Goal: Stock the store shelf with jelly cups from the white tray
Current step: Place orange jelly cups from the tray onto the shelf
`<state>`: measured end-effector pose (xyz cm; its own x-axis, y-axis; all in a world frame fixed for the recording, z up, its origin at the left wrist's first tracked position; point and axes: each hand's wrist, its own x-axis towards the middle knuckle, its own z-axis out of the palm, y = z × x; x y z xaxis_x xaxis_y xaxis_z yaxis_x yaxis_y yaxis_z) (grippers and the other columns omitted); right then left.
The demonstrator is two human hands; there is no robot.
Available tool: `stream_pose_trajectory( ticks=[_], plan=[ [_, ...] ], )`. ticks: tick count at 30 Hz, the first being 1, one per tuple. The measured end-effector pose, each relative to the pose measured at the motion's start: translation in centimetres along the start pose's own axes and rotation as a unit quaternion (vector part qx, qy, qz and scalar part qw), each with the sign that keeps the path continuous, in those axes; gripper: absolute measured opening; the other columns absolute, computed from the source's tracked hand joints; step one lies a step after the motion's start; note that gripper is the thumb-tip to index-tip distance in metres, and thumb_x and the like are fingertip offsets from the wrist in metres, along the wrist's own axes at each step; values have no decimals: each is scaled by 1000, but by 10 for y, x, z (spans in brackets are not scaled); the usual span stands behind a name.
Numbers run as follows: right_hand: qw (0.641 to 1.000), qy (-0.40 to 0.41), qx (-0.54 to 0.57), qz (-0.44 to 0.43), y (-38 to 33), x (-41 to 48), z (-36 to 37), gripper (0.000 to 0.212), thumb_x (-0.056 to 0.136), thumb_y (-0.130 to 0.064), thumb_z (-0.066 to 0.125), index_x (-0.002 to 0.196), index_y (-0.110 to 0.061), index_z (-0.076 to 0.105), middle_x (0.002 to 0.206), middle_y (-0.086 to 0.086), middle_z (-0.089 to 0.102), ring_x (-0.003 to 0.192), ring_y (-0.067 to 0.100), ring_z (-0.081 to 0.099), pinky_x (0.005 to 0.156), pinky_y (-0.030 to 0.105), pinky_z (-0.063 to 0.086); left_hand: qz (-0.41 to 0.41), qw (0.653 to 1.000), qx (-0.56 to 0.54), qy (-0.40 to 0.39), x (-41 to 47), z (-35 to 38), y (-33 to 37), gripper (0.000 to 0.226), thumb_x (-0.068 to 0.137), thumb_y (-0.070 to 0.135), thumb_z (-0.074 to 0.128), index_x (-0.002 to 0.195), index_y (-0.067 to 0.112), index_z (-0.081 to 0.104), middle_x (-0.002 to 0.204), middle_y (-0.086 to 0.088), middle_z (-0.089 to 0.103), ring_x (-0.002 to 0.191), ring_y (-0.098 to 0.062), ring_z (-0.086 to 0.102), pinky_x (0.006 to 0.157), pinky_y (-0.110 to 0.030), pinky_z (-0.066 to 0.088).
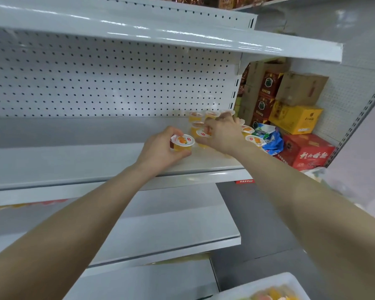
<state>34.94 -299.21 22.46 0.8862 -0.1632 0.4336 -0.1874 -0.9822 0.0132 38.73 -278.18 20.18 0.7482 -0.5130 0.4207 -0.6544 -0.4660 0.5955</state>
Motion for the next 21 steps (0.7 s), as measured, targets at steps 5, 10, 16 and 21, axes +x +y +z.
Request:
stream_pose_trajectory(
  ticks=[5,10,16,21],
  plan=[
    [992,126,2,7,28,-4,-7,32,94,-49,51,100,-21,66,107,5,68,114,30,50,86,40,32,21,999,-14,-27,6,13,18,47,74,41,79,113,27,56,97,7,65,80,-14,58,67,-26,43],
    [980,194,-43,8,57,-18,-11,27,93,-35,49,109,-19,63,104,6,68,101,31,54,83,42,37,48,997,-5,-53,13,34,40,41,73,43,79,100,30,51,96,9,64,79,-15,59,67,-31,48],
    [975,214,-57,13,72,-33,-8,25,92,-31,51,109,-18,63,99,5,65,98,30,55,81,42,39,42,998,21,-37,16,59,43,42,72,47,79,93,29,46,88,6,62,77,-19,58,62,-29,34],
    [978,197,-57,22,76,-41,-3,28,94,-33,48,112,-18,64,104,4,66,104,29,55,84,42,39,62,997,49,-6,13,64,40,43,75,48,77,96,28,45,89,3,64,78,-23,58,65,-31,41]
  ],
)
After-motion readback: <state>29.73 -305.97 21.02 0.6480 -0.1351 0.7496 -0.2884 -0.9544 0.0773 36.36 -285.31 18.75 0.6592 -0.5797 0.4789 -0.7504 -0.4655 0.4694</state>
